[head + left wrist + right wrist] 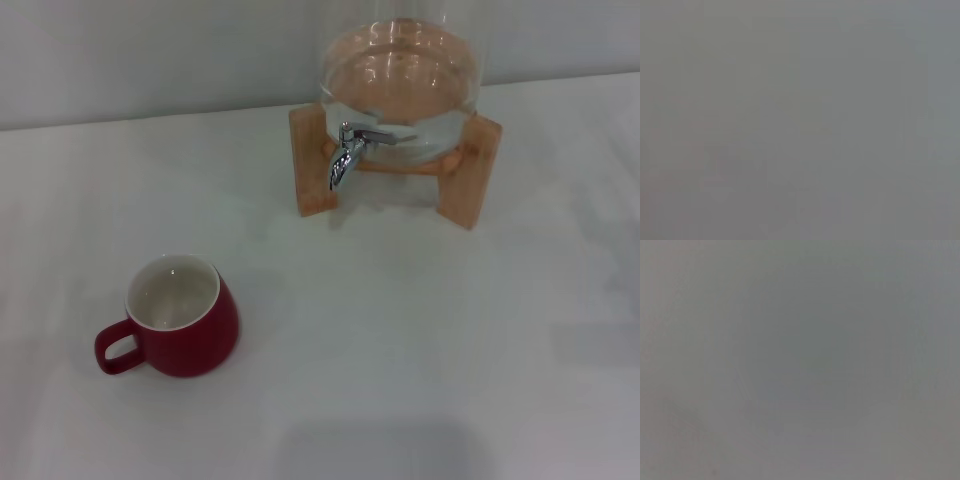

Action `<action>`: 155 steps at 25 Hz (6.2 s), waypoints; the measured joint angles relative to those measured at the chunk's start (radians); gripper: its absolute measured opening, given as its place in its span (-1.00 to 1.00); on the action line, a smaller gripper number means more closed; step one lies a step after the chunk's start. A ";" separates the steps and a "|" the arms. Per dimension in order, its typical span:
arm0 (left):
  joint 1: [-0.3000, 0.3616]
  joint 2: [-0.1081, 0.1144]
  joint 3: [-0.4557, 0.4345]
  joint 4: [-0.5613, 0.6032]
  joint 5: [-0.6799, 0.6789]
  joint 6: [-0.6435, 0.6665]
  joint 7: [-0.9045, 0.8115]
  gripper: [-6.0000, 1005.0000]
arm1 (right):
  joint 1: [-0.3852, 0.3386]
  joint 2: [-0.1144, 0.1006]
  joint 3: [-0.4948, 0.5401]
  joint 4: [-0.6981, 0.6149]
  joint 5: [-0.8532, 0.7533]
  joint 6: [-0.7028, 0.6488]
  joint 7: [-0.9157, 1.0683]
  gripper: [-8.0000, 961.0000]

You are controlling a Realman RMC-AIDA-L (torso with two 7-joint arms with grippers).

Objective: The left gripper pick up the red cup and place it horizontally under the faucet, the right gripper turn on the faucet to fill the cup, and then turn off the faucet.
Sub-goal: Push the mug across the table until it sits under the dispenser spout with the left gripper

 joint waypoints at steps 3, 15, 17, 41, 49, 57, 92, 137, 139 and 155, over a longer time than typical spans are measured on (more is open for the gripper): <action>0.000 0.000 0.000 0.000 0.000 -0.001 0.000 0.72 | 0.002 0.000 0.000 0.000 0.000 0.002 0.000 0.82; -0.003 0.000 0.003 0.007 0.008 0.000 -0.001 0.72 | 0.002 0.000 0.000 0.005 0.000 0.001 0.000 0.82; -0.004 0.000 0.004 0.007 0.018 -0.001 -0.001 0.72 | 0.002 0.000 0.000 0.006 0.000 0.001 0.000 0.82; 0.051 -0.010 0.005 0.010 0.240 -0.018 0.006 0.72 | 0.004 -0.001 -0.002 0.001 -0.003 0.046 -0.002 0.82; 0.082 -0.011 0.005 0.045 0.339 -0.018 0.003 0.72 | 0.007 -0.003 -0.012 -0.003 -0.010 0.052 -0.007 0.82; 0.109 -0.011 0.005 0.065 0.407 -0.046 -0.002 0.72 | -0.001 -0.003 -0.012 -0.003 -0.011 0.044 -0.003 0.82; 0.084 -0.010 0.005 0.089 0.569 -0.179 -0.027 0.72 | -0.008 -0.003 -0.014 -0.001 -0.012 0.048 -0.007 0.82; 0.139 -0.011 0.005 0.164 0.637 -0.141 0.054 0.72 | -0.029 -0.006 -0.005 -0.014 -0.009 0.045 -0.010 0.82; 0.140 -0.012 0.005 0.164 0.637 -0.143 0.053 0.72 | -0.028 -0.006 -0.004 -0.014 -0.009 0.045 -0.010 0.82; 0.131 -0.012 0.005 0.163 0.637 -0.209 0.033 0.72 | -0.028 -0.005 -0.004 -0.014 -0.011 0.044 -0.010 0.82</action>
